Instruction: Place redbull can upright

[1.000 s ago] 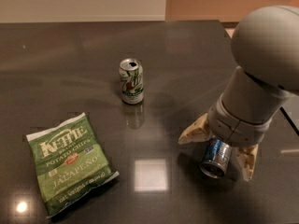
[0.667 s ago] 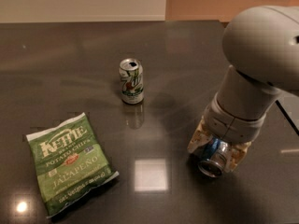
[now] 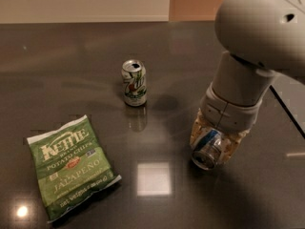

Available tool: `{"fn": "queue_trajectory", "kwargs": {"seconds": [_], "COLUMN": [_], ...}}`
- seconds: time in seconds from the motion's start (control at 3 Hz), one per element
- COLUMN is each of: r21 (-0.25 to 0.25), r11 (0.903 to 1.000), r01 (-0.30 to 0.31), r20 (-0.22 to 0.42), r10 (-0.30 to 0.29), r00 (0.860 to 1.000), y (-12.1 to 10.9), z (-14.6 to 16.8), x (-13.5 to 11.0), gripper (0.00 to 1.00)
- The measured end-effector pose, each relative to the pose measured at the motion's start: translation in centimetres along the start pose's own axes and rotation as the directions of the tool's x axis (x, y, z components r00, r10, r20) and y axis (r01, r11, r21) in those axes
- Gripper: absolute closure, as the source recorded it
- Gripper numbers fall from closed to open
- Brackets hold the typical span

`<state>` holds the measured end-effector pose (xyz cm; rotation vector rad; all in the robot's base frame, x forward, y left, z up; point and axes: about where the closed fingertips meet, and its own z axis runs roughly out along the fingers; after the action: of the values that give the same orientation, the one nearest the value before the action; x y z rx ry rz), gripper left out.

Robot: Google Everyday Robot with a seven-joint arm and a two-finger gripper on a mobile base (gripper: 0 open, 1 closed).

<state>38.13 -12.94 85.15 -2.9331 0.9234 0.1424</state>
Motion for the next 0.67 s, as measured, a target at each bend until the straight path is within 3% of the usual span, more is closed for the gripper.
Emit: {"fn": "queue_trajectory", "kwargs": {"seconds": [0.33, 0.67], "r21": [0.035, 0.096], "r11": [0.9882, 0.9364], "r01": [-0.149, -0.338], "r20": [0.065, 0.211], "r10": [0.147, 0.312], "r00": [0.987, 0.926], "y": [-1.3, -2.4], "z": [-2.0, -4.7], "x": [-0.1, -0.3], "gripper": [1.00, 1.00]}}
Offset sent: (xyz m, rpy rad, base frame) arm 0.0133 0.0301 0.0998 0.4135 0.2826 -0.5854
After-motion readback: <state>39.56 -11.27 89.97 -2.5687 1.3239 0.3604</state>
